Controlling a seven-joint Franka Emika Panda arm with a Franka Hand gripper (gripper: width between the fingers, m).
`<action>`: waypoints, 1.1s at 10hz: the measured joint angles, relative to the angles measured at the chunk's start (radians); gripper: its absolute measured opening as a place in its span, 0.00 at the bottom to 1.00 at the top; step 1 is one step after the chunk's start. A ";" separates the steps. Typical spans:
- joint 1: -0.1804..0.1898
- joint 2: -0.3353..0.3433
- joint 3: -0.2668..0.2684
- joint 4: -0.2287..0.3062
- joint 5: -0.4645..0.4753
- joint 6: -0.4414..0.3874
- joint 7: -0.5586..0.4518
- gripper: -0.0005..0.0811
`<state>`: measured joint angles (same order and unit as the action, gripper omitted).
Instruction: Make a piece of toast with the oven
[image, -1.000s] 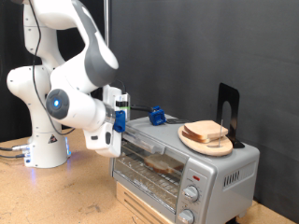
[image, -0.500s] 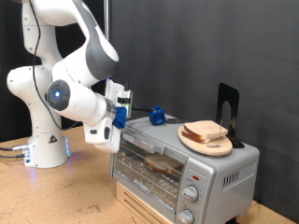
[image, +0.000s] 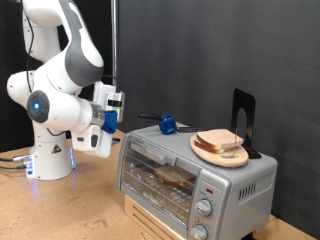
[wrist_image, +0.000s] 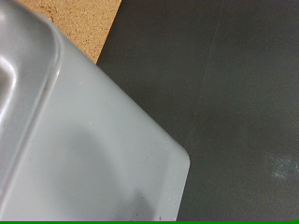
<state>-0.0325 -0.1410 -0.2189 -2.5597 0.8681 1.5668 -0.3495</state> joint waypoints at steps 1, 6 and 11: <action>0.001 0.005 0.000 0.005 0.000 -0.003 -0.007 1.00; -0.065 0.055 -0.088 0.126 0.063 -0.007 -0.028 1.00; -0.082 0.196 -0.103 0.265 0.205 0.011 0.027 1.00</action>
<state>-0.1142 0.0553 -0.3224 -2.2949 1.0729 1.5781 -0.3230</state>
